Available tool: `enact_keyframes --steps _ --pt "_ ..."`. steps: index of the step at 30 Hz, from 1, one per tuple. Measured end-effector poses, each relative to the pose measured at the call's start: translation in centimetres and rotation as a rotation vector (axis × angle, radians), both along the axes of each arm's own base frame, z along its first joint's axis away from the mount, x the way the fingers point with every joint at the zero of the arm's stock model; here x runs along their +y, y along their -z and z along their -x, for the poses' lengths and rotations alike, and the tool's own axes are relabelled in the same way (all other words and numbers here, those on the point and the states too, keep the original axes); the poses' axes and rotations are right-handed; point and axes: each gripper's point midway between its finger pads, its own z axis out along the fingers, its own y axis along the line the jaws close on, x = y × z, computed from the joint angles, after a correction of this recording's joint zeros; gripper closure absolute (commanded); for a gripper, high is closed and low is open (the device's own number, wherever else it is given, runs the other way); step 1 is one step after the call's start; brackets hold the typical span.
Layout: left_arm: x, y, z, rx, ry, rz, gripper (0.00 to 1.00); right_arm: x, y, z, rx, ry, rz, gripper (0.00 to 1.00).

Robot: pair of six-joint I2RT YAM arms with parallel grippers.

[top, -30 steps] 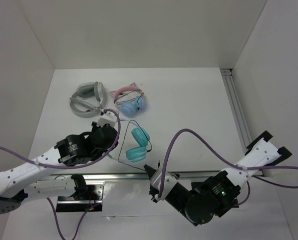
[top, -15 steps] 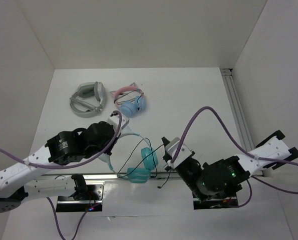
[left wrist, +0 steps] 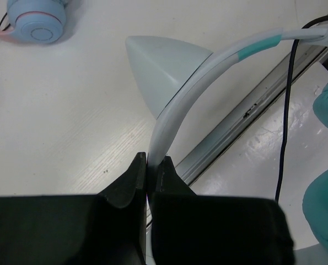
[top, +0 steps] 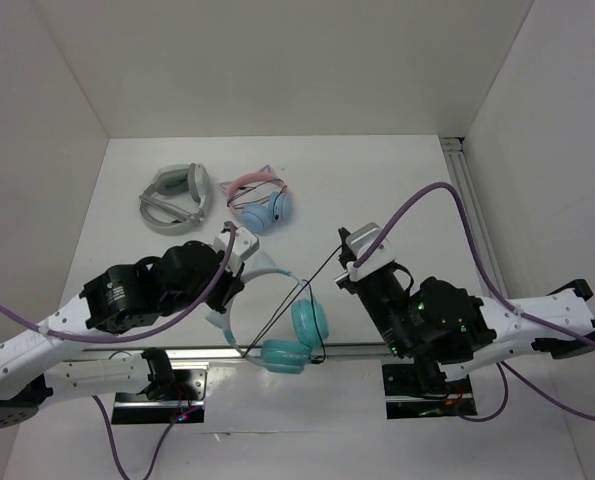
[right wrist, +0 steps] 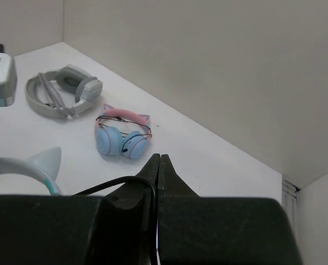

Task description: Wrap the headphones

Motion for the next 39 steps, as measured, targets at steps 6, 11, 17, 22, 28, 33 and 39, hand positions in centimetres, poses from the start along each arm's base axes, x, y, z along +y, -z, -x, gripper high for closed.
enact_keyframes --steps 6,11,17,22,28,33,39 --pt "-0.1 -1.0 -1.9 -0.06 -0.1 0.037 1.0 -1.8 0.0 -0.6 0.047 0.151 -0.049 1.0" --pt "0.9 0.8 -4.8 -0.071 -0.262 -0.046 1.0 -1.3 0.9 -0.6 0.085 0.172 -0.097 1.0" --pt "4.0 2.9 -10.8 -0.024 -0.461 -0.075 1.0 1.7 3.4 -8.8 0.107 0.321 -0.091 1.0" --pt "6.7 3.6 -14.2 -0.015 -0.542 -0.087 1.0 0.0 10.4 -19.0 0.235 0.397 -0.015 1.0" --pt "6.0 4.5 -15.0 0.006 -0.502 -0.099 1.0 1.8 8.5 -20.0 0.223 0.238 -0.012 1.0" --pt "4.1 5.3 -15.1 0.024 -0.447 -0.089 1.0 3.5 5.1 -20.4 0.158 0.103 0.016 1.0" --pt "0.3 4.7 -13.0 0.0 -0.304 -0.043 1.0 4.9 6.9 -22.8 0.175 0.049 0.099 1.0"
